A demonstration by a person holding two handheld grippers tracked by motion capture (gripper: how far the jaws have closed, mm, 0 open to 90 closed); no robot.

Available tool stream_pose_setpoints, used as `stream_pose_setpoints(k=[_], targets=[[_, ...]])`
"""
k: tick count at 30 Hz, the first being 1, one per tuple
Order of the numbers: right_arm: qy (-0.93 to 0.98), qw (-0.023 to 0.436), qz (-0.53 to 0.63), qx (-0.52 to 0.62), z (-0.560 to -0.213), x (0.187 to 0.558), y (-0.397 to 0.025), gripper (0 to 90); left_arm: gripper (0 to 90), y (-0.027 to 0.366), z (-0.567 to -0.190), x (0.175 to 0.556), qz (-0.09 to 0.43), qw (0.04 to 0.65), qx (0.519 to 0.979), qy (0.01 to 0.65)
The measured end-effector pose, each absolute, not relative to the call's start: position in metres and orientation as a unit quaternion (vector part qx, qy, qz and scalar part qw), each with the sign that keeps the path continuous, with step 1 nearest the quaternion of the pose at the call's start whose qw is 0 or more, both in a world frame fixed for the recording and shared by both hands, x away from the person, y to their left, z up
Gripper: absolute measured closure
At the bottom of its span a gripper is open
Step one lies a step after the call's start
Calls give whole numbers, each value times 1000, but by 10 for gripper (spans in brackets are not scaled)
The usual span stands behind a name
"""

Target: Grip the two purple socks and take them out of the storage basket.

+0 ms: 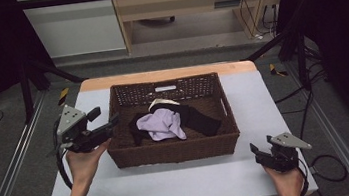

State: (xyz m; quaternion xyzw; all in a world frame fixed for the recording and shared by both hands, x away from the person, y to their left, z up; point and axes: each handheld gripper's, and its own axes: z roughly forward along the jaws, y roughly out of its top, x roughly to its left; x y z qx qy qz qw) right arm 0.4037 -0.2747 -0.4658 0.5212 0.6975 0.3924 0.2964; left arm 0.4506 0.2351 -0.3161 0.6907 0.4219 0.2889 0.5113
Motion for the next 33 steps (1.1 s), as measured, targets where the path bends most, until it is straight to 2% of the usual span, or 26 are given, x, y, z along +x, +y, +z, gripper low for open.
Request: stream_pose_setpoints(k=[9,33], targets=[[698,295,392,521,-466,405,-274,328,341,214,-314,473,294,494,705,415],[692,303,393,525,-466,407,-277,335,408,174,-337,527,283,464,727,419]])
